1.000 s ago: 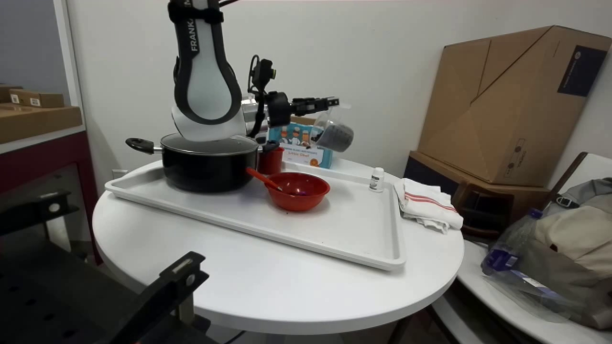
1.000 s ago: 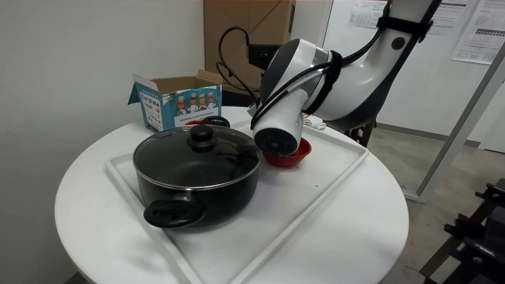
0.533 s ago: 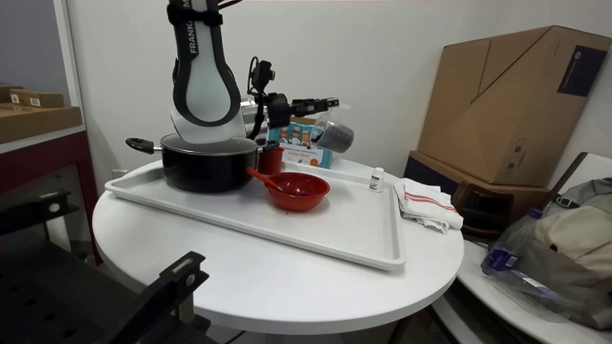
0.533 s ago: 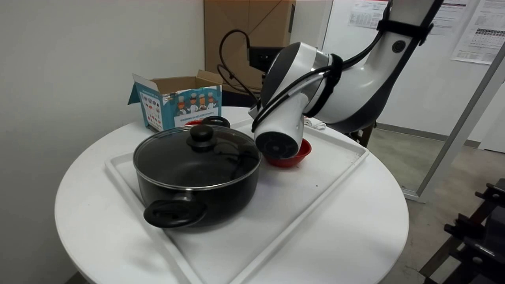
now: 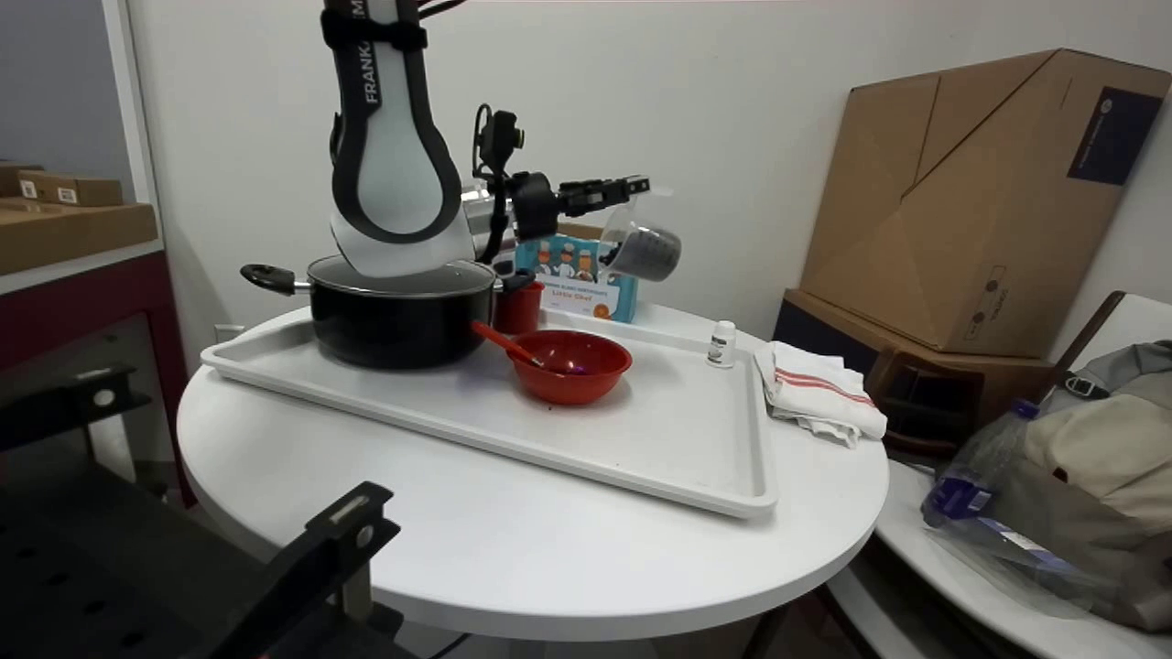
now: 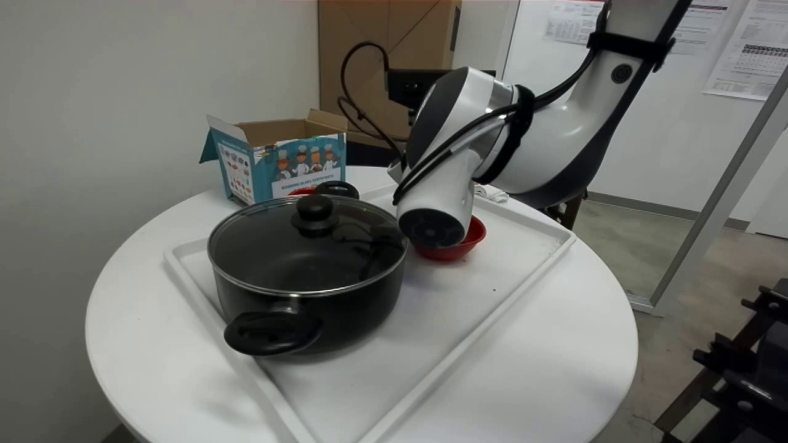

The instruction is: Pour some of the contents of the jug into the red bowl

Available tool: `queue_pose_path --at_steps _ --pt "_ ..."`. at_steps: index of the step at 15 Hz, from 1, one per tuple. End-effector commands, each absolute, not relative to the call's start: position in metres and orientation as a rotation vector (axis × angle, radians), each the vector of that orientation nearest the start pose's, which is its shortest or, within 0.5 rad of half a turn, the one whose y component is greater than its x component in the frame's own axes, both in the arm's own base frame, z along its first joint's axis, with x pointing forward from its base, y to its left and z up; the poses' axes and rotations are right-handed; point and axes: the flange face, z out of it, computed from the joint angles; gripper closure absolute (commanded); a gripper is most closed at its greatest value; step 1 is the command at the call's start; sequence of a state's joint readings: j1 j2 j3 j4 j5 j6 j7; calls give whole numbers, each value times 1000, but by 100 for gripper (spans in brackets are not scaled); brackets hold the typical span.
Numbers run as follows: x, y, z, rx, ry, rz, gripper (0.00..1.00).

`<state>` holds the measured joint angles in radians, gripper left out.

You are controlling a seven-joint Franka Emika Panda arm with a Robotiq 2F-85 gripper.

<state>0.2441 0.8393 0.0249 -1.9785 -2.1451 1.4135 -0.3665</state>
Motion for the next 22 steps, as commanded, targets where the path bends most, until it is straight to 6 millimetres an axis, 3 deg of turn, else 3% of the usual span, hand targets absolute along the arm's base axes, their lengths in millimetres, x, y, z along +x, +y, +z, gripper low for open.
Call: queue_pose_path --at_steps 1,13,22 --pt "580 57 98 435 1169 -747 90" --pt "577 45 93 593 1219 -850 90" --pt "584 35 99 867 1188 -915 90"
